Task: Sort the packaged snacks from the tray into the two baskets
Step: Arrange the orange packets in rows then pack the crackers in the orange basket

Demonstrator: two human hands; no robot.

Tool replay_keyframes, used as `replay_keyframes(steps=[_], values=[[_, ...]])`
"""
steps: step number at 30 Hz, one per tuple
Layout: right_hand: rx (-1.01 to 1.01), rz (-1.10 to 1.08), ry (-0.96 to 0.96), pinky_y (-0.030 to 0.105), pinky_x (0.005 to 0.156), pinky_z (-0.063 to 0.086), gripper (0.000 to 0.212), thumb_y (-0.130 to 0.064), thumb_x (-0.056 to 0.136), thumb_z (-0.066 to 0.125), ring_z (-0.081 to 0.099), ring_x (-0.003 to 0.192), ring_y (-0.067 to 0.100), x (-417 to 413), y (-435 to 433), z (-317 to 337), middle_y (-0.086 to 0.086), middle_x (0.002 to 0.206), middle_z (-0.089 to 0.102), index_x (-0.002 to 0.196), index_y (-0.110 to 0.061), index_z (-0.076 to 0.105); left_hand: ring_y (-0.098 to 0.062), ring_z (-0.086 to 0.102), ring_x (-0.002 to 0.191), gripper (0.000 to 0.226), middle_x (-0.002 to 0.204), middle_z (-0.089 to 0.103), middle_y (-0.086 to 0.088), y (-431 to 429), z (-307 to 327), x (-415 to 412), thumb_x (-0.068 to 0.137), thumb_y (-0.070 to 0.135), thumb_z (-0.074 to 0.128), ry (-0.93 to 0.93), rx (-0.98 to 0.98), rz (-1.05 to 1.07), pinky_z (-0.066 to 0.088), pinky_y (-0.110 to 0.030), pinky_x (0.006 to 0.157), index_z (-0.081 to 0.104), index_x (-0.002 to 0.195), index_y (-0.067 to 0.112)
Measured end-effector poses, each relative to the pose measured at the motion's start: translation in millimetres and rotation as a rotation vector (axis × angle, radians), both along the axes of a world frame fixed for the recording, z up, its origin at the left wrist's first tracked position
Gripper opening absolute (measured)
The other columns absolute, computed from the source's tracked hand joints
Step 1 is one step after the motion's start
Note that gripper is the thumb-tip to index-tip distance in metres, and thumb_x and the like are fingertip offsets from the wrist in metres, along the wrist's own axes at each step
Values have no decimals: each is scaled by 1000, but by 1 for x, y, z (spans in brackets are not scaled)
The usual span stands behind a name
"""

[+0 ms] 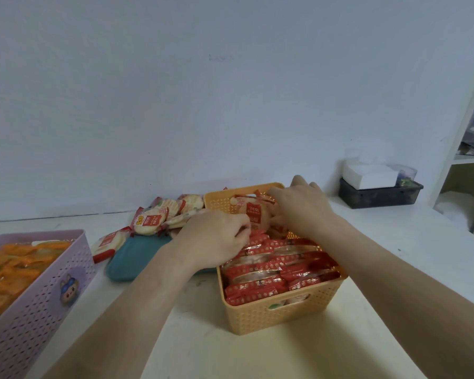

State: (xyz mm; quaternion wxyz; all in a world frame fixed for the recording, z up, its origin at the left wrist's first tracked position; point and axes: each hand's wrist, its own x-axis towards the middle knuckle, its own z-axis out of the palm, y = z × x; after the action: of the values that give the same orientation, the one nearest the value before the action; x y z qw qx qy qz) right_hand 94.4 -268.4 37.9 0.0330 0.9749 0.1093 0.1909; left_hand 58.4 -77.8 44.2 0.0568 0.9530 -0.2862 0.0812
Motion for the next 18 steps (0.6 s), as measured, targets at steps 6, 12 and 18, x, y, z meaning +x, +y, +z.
replay_keyframes(steps=[6,12,18], values=[[398,-9,-54,38,76,49,40,-41,98,40,60,94,27,-4,-5,4,5,87,70,102,-12,66,-8,60,78,28,86,66,12,-2,6,5,100,36,37,100,10,4,48,-32,75,64,101,29],[769,69,135,44,82,56,40,-28,97,49,68,90,24,-24,-19,28,5,95,66,136,-21,49,-10,57,103,29,115,63,11,-8,17,29,91,16,55,61,-307,40,46,-27,83,62,115,32],[757,158,222,46,78,56,23,-22,91,56,64,87,24,-34,-20,21,3,102,61,113,-19,51,-14,58,93,31,96,61,11,-25,20,47,83,27,69,103,-13,58,48,-31,77,62,114,27]])
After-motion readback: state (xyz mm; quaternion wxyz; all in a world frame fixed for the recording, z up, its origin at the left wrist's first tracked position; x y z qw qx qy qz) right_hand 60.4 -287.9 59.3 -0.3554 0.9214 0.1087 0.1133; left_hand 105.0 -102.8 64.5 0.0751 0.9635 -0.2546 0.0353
